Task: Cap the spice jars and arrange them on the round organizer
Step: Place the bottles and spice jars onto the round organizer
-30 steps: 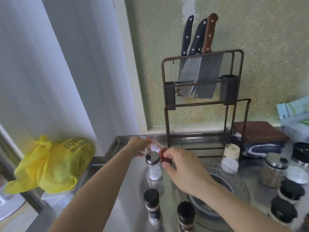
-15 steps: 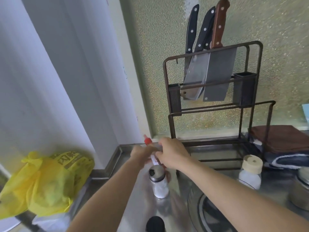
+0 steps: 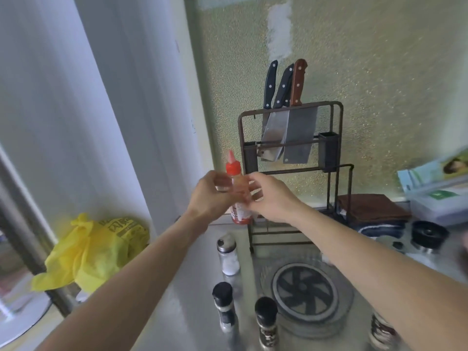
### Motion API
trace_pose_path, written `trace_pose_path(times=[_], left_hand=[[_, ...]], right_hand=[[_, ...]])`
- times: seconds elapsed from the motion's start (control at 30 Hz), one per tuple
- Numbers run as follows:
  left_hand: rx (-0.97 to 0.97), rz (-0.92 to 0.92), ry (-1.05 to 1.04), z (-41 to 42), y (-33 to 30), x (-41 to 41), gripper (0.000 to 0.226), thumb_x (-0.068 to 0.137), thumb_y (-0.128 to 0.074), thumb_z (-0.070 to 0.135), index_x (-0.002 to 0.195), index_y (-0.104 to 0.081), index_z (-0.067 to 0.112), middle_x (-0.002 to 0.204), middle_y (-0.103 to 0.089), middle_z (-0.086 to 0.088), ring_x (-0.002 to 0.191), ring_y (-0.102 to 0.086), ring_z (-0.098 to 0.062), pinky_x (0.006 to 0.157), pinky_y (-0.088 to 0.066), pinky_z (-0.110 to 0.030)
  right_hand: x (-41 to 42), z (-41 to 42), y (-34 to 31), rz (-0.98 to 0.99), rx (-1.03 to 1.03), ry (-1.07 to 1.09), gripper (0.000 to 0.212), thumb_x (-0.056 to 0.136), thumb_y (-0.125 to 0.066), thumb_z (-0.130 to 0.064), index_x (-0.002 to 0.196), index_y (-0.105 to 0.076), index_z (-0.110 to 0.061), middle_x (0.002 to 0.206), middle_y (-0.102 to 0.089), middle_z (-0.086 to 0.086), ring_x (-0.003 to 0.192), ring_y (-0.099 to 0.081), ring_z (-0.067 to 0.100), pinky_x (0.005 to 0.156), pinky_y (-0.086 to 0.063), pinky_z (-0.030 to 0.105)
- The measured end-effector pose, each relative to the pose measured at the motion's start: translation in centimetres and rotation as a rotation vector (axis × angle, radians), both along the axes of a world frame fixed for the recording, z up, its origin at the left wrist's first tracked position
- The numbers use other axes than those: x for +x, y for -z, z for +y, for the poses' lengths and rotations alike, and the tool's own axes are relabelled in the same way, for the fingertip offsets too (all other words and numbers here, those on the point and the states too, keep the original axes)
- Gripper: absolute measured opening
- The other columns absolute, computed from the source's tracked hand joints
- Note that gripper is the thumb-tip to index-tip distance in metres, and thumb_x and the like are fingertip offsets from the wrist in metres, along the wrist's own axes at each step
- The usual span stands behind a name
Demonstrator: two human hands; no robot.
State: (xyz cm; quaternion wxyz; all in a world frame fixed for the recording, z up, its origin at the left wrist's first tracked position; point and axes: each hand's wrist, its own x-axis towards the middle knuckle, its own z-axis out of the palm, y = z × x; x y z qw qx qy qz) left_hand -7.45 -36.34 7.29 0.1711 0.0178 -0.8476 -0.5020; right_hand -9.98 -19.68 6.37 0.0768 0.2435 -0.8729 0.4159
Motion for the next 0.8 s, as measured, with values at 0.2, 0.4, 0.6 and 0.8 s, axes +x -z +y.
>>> trace_pose_path(times=[0.2, 0.4, 0.6, 0.8], left_hand=[[-0.235, -0.154, 0.177, 4.1, 4.3, 0.2, 0.057, 0.067, -0.091, 0.036, 0.115, -0.063, 0.020, 0.103, -0.073, 0.007, 0.094, -0.071, -0.013, 0.084, -0.059, -0.031], [-0.611, -0.177, 0.260, 6.6, 8.7, -1.6, 0.054, 0.081, -0.081, 0.037, 0.125, -0.062, 0.014, 0.119, -0.073, -0.002, 0.108, -0.070, -0.019, 0.100, -0.057, -0.039], [-0.676, -0.208, 0.219, 6.9, 10.7, -2.8, 0.054, 0.078, -0.080, 0.043, 0.123, -0.063, 0.018, 0.118, -0.074, 0.000, 0.109, -0.069, -0.021, 0.096, -0.057, -0.041], [-0.703, -0.149, 0.186, 5.1, 10.3, -2.2, 0.052, 0.081, -0.074, 0.022, 0.132, -0.063, 0.019, 0.134, -0.067, -0.002, 0.124, -0.061, -0.023, 0.103, -0.051, -0.036]], right_hand=[[1.5, 4.8, 4.6, -0.158, 0.094, 0.079, 0.053, 0.080, -0.085, -0.014, 0.125, -0.058, -0.019, 0.113, -0.071, -0.002, 0.097, -0.070, 0.015, 0.090, -0.058, 0.039], [1.4, 5.7, 9.8, -0.212, 0.225, 0.195, 0.053, 0.084, -0.078, -0.011, 0.131, -0.055, -0.018, 0.120, -0.069, -0.001, 0.103, -0.066, 0.016, 0.089, -0.055, 0.032], [0.7, 4.9, 12.6, -0.249, 0.178, 0.282, 0.047, 0.089, -0.074, -0.012, 0.131, -0.053, -0.019, 0.107, -0.066, -0.006, 0.090, -0.060, 0.013, 0.080, -0.046, 0.023], [0.5, 5.3, 12.7, -0.253, 0.225, 0.317, 0.052, 0.088, -0.076, -0.017, 0.133, -0.050, -0.018, 0.124, -0.070, 0.003, 0.108, -0.068, 0.023, 0.090, -0.055, 0.033]])
